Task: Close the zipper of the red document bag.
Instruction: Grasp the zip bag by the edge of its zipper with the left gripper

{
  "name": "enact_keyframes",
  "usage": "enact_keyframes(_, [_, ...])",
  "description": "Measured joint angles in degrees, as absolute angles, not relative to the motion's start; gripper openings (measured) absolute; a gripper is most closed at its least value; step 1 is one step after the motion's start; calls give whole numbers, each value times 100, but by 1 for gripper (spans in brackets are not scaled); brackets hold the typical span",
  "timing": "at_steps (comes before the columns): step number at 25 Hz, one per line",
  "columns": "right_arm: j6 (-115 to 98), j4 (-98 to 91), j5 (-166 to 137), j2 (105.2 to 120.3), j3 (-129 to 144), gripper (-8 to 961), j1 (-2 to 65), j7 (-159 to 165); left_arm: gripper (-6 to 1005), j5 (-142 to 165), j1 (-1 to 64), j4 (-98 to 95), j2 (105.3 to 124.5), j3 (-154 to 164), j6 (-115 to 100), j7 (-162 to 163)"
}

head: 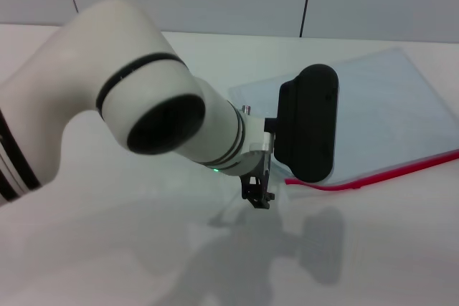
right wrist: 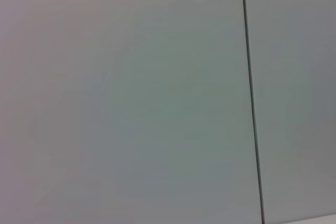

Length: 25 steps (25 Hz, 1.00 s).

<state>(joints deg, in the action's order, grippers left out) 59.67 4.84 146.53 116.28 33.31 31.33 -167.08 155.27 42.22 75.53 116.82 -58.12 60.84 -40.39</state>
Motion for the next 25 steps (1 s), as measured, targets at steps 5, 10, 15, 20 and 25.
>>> enact_keyframes(5, [5967,483,14663,11628,3331,879,3141,-16708,886,15763,4232,7390,11688,-5538,5671,-3772])
enact_keyframes(10, [5968,483,14658,11628,3331,879,3140,-16708,886,15828,4194,7343,11690,-5429,5250,-3649])
enact_keyframes(15, [5968,491,14666,11628,3331,879,3139,-16708,883,15801,4112,7339,11689,-5418,4975,-3647])
enact_keyframes(20, [5968,500,14678,11628,3331,879,3138,-16708,865,15794,4035,7338,11689,-5388,4752,-3635])
enact_keyframes(25, [5968,497,14679,11628,3331,879,3137,-16708,848,15776,4027,7305,11690,-5382,4704,-3586])
